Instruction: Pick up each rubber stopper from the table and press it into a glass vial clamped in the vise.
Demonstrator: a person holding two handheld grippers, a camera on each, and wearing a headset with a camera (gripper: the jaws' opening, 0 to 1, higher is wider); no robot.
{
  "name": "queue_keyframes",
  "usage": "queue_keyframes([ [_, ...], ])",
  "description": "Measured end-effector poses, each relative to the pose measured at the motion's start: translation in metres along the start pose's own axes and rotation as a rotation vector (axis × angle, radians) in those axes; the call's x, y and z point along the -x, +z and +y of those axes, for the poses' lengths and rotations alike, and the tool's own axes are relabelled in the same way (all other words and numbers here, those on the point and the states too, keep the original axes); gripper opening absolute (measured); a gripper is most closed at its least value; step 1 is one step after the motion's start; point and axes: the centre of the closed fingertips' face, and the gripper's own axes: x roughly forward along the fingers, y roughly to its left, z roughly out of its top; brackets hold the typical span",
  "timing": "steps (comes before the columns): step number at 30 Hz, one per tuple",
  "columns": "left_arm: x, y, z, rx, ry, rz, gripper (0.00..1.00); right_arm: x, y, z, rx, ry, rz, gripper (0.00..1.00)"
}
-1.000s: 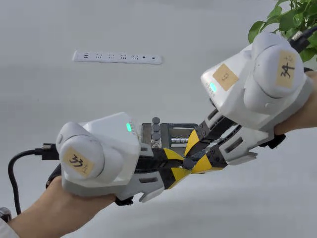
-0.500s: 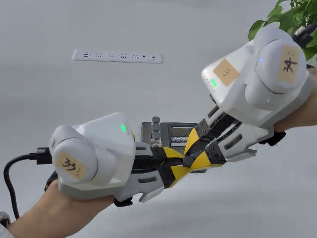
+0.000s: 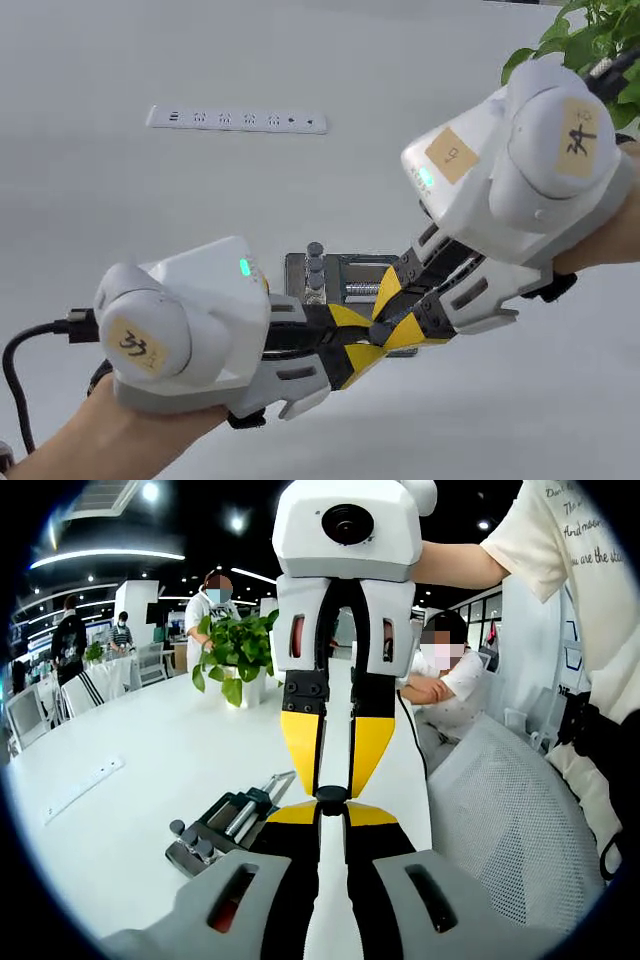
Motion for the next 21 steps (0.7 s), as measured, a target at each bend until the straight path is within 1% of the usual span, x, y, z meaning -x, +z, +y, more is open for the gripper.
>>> queue_keyframes([
  [2, 0.001, -0.004, 0.005, 0.000, 0.018, 0.010, 0.10, -0.001, -0.002, -0.002, 0.007, 0.000, 0.010, 0.06],
  [4, 0.002, -0.006, 0.009, 0.007, 0.037, 0.018, 0.19, -0.002, -0.004, -0.003, 0.006, 0.005, 0.017, 0.06],
  [9, 0.010, -0.020, 0.023, 0.021, 0.093, 0.052, 0.36, -0.002, -0.008, -0.009, 0.004, 0.006, 0.027, 0.06],
  [10, 0.013, -0.024, 0.026, 0.026, 0.107, 0.063, 0.41, -0.004, -0.009, -0.012, 0.003, 0.004, 0.032, 0.06],
  [13, 0.020, -0.032, 0.035, 0.036, 0.149, 0.083, 0.51, -0.006, -0.012, -0.017, 0.008, 0.005, 0.046, 0.06],
  [15, 0.024, -0.037, 0.040, 0.044, 0.177, 0.091, 0.55, -0.008, -0.013, -0.019, 0.015, 0.009, 0.057, 0.06],
  [17, 0.029, -0.042, 0.044, 0.061, 0.193, 0.100, 0.60, -0.010, -0.014, -0.025, 0.022, 0.011, 0.066, 0.06],
  [19, 0.032, -0.045, 0.047, 0.065, 0.208, 0.106, 0.65, -0.012, -0.015, -0.029, 0.028, 0.011, 0.072, 0.06],
  [21, 0.036, -0.051, 0.050, 0.073, 0.220, 0.126, 0.70, -0.014, -0.015, -0.035, 0.038, 0.010, 0.081, 0.06],
])
